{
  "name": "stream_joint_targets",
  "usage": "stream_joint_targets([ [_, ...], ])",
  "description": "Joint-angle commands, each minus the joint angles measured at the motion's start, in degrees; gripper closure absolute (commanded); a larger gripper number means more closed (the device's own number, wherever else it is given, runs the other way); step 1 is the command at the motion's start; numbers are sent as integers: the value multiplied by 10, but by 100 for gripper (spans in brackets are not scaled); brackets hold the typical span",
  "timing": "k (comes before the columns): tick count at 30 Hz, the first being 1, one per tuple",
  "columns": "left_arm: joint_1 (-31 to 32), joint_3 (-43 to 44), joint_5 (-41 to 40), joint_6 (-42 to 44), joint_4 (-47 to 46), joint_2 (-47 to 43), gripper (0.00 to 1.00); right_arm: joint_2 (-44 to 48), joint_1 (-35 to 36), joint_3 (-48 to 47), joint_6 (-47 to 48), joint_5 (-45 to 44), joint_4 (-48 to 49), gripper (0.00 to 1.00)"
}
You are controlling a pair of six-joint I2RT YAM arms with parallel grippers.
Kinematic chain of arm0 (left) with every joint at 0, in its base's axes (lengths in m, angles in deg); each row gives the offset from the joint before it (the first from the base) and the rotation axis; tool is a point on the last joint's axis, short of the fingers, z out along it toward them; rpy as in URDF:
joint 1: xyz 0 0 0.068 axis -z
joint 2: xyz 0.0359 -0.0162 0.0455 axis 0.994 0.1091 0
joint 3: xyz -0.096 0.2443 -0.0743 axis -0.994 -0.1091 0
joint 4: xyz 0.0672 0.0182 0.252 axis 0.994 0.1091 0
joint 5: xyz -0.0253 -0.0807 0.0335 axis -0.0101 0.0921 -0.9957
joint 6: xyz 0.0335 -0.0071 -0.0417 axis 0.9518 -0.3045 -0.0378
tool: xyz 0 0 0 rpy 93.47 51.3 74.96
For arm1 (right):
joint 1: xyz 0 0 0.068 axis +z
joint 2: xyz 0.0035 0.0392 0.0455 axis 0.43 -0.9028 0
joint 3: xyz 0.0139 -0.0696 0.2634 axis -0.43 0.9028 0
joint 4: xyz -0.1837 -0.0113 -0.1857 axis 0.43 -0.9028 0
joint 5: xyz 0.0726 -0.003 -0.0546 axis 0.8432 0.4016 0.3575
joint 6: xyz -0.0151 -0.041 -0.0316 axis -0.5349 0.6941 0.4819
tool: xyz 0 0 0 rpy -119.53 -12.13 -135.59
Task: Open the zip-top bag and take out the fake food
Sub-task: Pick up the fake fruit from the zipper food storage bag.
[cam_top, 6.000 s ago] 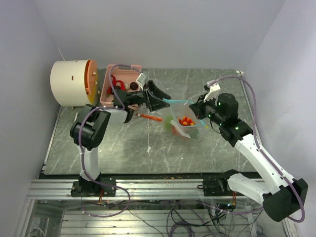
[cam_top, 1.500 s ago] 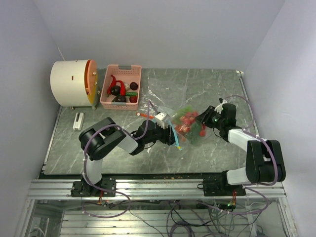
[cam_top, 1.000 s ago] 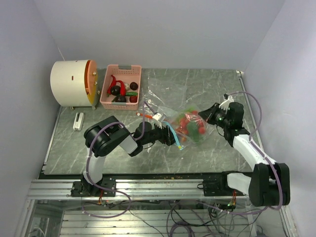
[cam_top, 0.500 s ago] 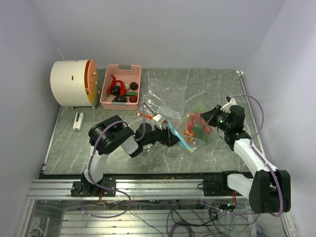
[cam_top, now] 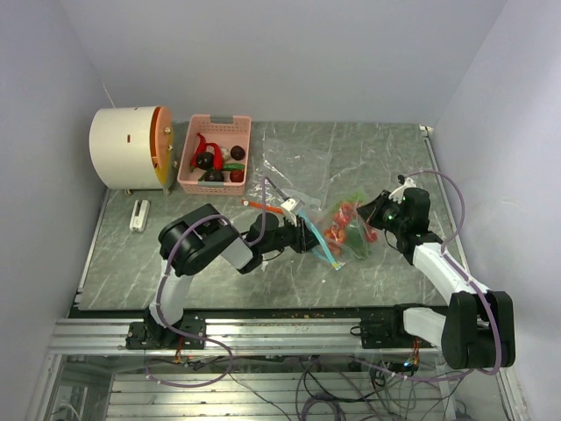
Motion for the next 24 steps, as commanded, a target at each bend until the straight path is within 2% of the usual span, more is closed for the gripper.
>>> stream_joint_targets([
  [1,17,24,18,11,7,12,73,8,-2,-6,6,4,7,100],
  [5,29,31,2,13,8,36,69,9,-2,-8,5,8,8,100],
  [10,39,23,-40,-5,-19,51,51,11,-2,-3,5,12,13,100],
  [15,64,25,-113,33,31,27,36,5,-2,11,-4,25,33,100],
  [19,79,41,-133,54,68,21,21,8,-2,23,-10,32,46,100],
  [21,87,53,-140,60,86,25,19,9,-2,23,-10,33,45,100],
  [24,101,73,-156,72,119,34,21,11,-2,23,-9,36,45,100],
])
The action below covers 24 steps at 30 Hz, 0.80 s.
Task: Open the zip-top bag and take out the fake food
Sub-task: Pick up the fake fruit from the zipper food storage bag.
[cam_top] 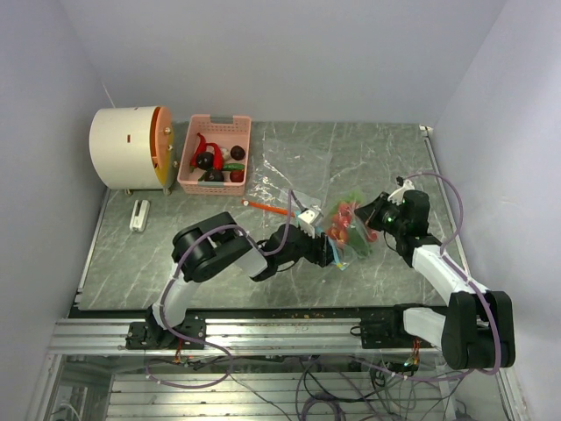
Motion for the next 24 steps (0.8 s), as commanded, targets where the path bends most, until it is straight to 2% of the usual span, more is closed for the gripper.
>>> stream_joint_targets([
  [1,23,33,-50,36,75,6,22,11,-2,7,-4,16,20,100],
  [6,49,62,-114,75,148,8,36,13,-2,8,-1,16,19,100],
  [8,61,69,-164,87,184,4,45,14,-2,8,2,15,16,100],
  [11,68,71,-198,95,212,-1,56,16,-2,8,4,9,16,100],
  [15,71,58,-209,98,209,-16,65,10,-2,15,0,12,28,100],
  [19,71,28,-199,97,174,-47,82,7,-2,16,1,12,30,100],
  [20,71,23,-194,99,170,-54,88,7,-2,16,2,11,30,100],
  [24,72,12,-182,108,183,-87,91,5,-2,15,4,8,29,100],
])
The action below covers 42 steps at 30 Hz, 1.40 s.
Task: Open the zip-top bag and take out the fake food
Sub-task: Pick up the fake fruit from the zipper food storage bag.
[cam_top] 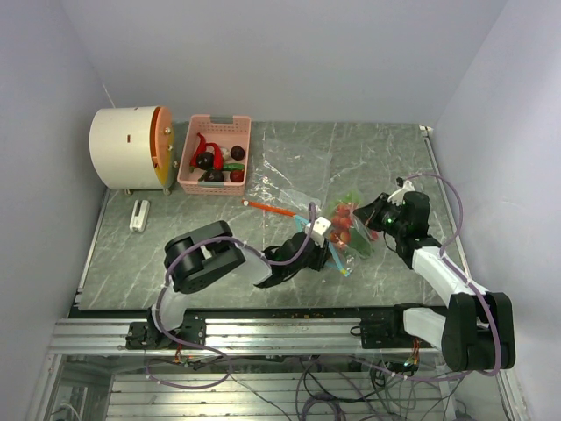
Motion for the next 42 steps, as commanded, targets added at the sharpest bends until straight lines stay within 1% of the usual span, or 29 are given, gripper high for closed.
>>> stream_joint_targets([
  [1,2,-21,-1,19,20,-49,91,-3,-2,3,5,0,12,100],
  [5,2,-55,-6,24,20,-100,93,-2,-2,-11,20,-30,-11,100],
  [9,1,-77,-25,26,48,-144,93,-1,-3,-28,33,-53,-26,100],
  [18,-12,-125,-36,16,75,-218,93,-9,-4,-43,33,-70,-30,100],
  [24,-26,-129,-37,31,135,-286,92,-10,-5,-41,34,-70,-29,100],
  [29,-41,-127,-59,43,186,-346,91,-10,-6,-39,35,-71,-28,100],
  [36,-89,-96,-103,67,241,-380,91,-16,-7,-39,31,-62,-18,100],
  [42,-180,-68,-84,78,260,-405,91,-20,-7,-39,36,-62,-17,100],
])
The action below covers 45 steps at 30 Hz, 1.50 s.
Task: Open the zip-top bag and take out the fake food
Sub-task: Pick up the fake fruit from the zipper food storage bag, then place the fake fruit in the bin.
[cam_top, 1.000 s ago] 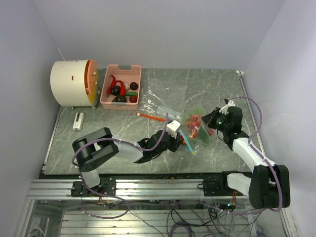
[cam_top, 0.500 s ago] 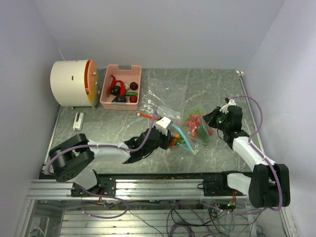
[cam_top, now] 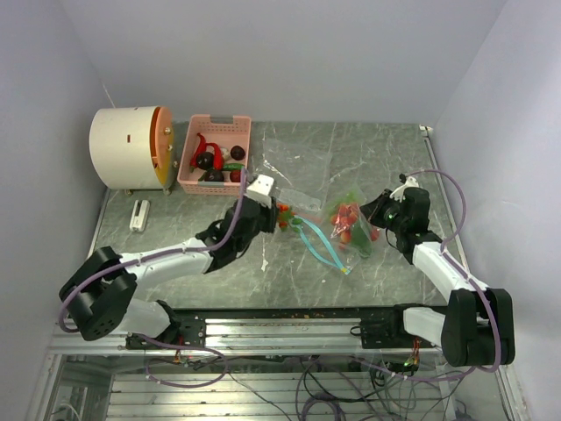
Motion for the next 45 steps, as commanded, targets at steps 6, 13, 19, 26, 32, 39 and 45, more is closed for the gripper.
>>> stream_joint_targets([
  [6,-142,112,-18,58,77,-25,91,-15,-8,-15,21,-1,7,100],
  [13,-243,219,-40,92,128,32,92,-27,-10,-10,18,21,26,100],
  [19,-305,316,-9,94,140,120,91,-27,-10,-3,15,32,37,100],
  [26,-362,473,26,116,176,262,90,-32,-10,1,10,50,47,100],
  [32,-403,609,56,121,226,383,88,-33,-10,2,11,48,46,100],
  [39,-424,667,96,111,244,457,64,-33,-11,0,16,44,41,100],
  [45,-430,611,136,84,214,433,21,-44,-11,-1,16,65,46,100],
])
